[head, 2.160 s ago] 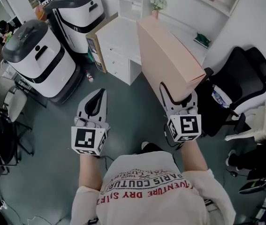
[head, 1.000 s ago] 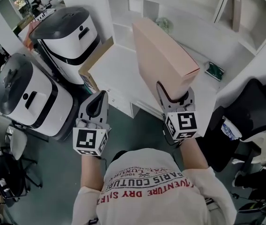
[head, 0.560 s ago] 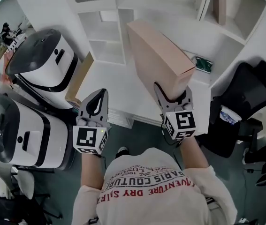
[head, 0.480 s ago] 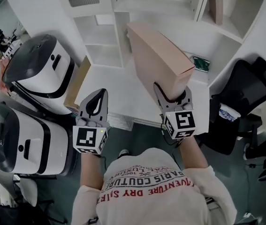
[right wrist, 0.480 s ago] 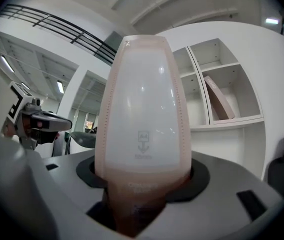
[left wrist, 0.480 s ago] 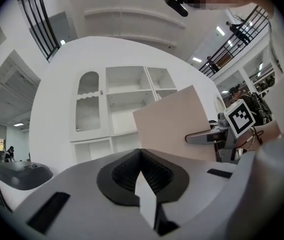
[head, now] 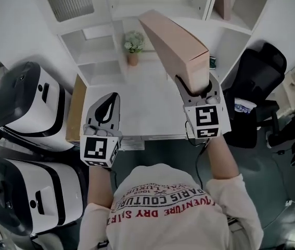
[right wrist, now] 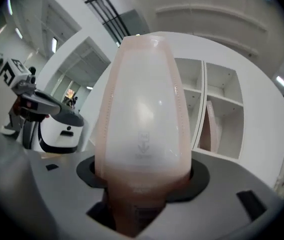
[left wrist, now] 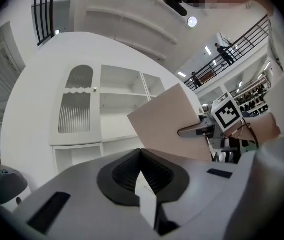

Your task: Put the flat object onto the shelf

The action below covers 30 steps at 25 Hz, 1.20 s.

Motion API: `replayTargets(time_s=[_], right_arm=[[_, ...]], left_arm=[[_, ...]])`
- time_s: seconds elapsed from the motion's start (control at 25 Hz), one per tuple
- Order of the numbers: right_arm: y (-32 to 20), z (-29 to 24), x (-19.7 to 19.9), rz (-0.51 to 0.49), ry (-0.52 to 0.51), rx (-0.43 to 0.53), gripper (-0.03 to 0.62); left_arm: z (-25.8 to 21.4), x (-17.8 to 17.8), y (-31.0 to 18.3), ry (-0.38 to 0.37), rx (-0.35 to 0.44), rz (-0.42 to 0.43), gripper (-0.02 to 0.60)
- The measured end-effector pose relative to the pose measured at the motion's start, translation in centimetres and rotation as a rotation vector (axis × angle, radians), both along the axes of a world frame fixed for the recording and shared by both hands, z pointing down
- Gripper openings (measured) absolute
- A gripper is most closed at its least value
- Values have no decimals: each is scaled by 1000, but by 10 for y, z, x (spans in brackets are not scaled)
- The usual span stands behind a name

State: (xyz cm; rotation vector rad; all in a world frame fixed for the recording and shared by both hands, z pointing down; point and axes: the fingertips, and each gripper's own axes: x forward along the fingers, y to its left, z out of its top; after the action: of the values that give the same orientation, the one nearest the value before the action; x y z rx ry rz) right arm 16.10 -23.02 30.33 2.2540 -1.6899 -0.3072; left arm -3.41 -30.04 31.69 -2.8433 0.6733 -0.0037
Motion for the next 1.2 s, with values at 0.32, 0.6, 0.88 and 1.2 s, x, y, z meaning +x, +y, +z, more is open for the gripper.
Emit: replayTargets(time_s=[0.32,0.6,0.88,1.2], right_arm=[[-29,-60,-1,194,565,-283,298],[-66,-109,4,268,865,-485,302],[-124,-122,11,246,950,-555,305],[-179,-97,31,178,944,-635,317]], left_arm=[[5,-16,-16,4,-7,105,11],[5,-22,-30,27,-21,108,11],[-1,-15,-52,39,-6,78,11],[0,-5,-84,35,-1,36,11]])
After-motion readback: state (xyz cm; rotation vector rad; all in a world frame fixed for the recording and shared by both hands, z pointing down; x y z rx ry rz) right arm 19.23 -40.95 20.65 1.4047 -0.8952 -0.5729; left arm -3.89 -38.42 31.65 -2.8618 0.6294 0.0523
